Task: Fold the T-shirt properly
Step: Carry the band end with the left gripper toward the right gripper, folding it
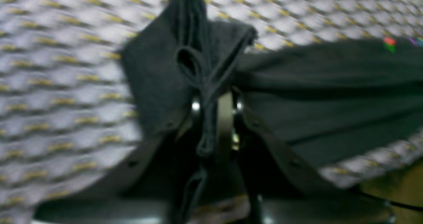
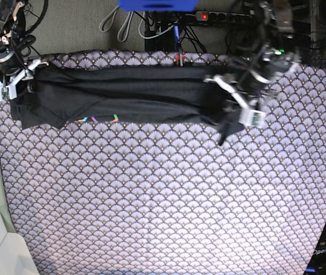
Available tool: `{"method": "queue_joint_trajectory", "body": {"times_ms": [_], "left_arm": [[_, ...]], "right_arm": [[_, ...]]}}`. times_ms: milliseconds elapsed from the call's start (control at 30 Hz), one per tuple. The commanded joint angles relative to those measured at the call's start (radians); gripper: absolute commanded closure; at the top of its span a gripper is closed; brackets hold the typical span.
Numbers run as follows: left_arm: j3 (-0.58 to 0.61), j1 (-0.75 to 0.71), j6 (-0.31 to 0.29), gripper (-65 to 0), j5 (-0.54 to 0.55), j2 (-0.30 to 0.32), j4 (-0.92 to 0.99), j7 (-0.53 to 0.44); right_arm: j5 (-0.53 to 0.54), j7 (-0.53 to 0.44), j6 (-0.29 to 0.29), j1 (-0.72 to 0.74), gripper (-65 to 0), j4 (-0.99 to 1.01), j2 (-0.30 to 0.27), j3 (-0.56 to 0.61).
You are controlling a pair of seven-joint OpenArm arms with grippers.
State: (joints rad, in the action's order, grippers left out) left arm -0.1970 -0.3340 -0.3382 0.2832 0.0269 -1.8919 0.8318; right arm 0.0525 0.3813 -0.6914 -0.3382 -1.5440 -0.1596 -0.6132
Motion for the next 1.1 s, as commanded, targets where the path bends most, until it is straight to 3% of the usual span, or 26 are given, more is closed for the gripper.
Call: {"method": "queue_joint_trajectory", "body": {"times_ms": [0,133,433,633,767,967,1067], "left_arm": [[0.017,0.008,0.011,-0.5,0.021,-0.017,-0.019,-0.006],[0.110,0.009,0.011,-0.5,0.021,-0.069,-0.013,-0.001],[0.265,0.009,0.012,-0.5,0.018,-0.124,0.101,-0.006],[0.330,0.036,0.115,-0.5,-0.040,-0.121,0.110,-0.021],[0.383,0.052,0.116,-0.5,-0.046,-0.109,0.107,-0.064],[0.472,0.115,0.121,-0.5,-0.052,-0.112,0.117,-0.041],[0.500,0.120,0.227,-0.5,-0.068,-0.129,0.128,-0.049]], "right_arm": [[0.007,-0.018,-0.007,0.003,-27.3,-0.016,-0.015,-0.006],[0.007,-0.018,-0.007,0.004,-27.3,-0.016,-0.015,-0.006],[0.005,-0.018,-0.007,0.004,-27.3,-0.016,-0.018,-0.006],[0.005,-0.018,-0.007,0.004,-27.3,-0.016,-0.028,-0.006],[0.005,-0.017,-0.007,0.003,-27.3,-0.016,-0.031,-0.006],[0.005,-0.017,-0.007,0.001,-27.3,-0.016,-0.033,-0.004],[0.005,-0.017,-0.007,-0.002,-27.3,-0.019,-0.033,-0.004]]}}
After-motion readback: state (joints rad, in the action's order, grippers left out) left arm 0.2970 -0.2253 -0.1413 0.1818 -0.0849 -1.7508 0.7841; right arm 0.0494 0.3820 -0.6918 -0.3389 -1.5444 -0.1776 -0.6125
